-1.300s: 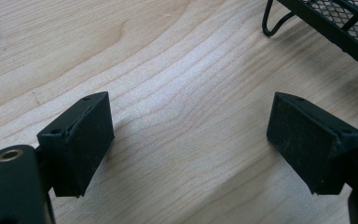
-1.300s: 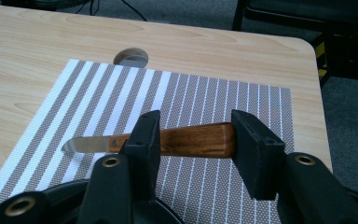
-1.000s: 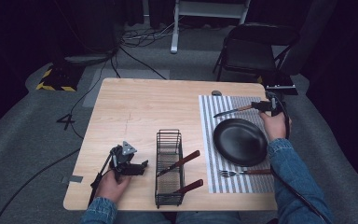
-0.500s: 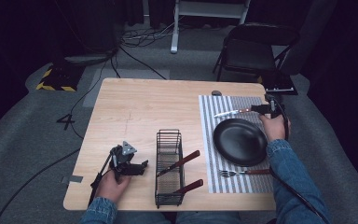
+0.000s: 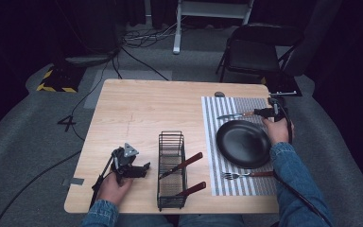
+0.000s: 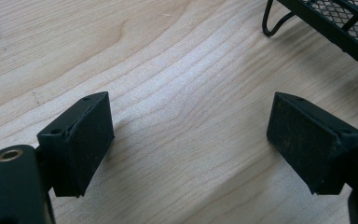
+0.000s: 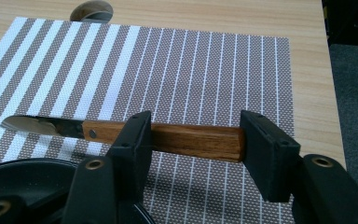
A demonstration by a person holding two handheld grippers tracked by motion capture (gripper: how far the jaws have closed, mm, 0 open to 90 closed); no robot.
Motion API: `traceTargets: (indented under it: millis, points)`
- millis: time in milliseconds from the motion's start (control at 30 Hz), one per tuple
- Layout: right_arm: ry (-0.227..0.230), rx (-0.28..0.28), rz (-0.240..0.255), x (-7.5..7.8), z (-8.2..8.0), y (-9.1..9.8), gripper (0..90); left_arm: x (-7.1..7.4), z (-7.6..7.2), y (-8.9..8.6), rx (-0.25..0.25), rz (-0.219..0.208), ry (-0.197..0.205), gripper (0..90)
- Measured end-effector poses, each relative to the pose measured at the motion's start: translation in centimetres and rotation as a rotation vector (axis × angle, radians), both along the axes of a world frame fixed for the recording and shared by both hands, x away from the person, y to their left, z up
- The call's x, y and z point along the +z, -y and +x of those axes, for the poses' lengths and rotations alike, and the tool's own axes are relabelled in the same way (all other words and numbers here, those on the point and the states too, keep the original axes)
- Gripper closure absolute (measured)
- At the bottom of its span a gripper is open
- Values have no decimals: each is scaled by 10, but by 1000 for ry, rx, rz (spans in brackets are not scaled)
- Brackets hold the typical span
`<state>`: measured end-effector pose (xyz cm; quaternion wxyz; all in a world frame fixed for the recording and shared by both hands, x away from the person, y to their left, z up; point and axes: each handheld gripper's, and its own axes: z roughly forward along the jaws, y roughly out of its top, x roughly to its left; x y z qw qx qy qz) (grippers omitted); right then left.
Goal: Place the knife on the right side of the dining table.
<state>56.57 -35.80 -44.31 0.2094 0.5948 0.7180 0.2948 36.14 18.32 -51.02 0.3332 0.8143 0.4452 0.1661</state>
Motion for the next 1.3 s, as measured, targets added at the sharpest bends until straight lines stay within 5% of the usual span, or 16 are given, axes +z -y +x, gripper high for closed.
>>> traceTargets:
  millis: [767, 1300]
  points:
    - [-58, 7, 16, -26, 4, 11, 444, 0, 0, 0, 0, 1, 0, 148]
    - [-47, -2, 2, -25, 1, 13, 442, 0, 0, 0, 1, -1, 0, 148]
